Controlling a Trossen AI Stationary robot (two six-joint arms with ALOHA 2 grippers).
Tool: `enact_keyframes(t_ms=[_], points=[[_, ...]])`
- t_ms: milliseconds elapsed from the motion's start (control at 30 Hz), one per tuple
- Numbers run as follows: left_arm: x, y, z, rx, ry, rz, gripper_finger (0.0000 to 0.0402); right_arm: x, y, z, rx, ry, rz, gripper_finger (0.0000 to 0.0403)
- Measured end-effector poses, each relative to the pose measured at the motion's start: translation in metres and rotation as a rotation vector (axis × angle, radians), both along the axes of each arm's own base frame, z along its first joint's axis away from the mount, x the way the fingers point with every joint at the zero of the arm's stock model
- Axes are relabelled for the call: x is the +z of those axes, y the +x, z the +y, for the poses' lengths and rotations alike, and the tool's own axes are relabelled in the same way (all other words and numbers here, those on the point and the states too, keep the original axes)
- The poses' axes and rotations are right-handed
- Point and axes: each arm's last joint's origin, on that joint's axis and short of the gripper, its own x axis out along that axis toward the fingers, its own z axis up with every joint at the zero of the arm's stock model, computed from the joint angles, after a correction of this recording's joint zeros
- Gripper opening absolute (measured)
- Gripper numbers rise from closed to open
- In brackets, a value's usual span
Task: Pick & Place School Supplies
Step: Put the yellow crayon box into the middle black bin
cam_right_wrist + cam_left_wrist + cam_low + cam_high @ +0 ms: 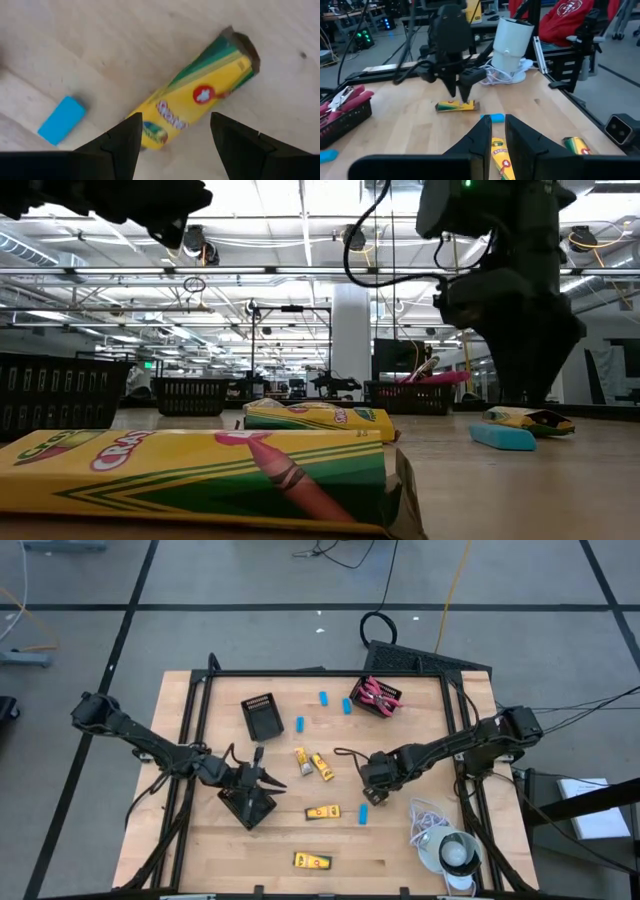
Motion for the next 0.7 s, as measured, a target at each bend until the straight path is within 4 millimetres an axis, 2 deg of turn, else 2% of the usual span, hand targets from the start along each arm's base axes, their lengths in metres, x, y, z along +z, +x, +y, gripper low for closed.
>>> enact_keyframes(t_ms=[300, 533, 700], points=[[0.000, -0.003, -0.007, 0.009, 0.016, -0.005, 0.0058, -0.025, -0.005, -0.008, -0.048, 0.090, -0.063, 0.0228], [0.000, -0.003, -0.007, 0.031, 0.030, -0.009, 0.0058, -0.024, 0.005, -0.009, -0.020, 0.104, -0.180, 0.0228], [0.000, -0.003, -0.007, 0.032, 0.031, -0.010, 0.0058, -0.024, 0.007, -0.010, -0.008, 0.100, -0.191, 0.0228]])
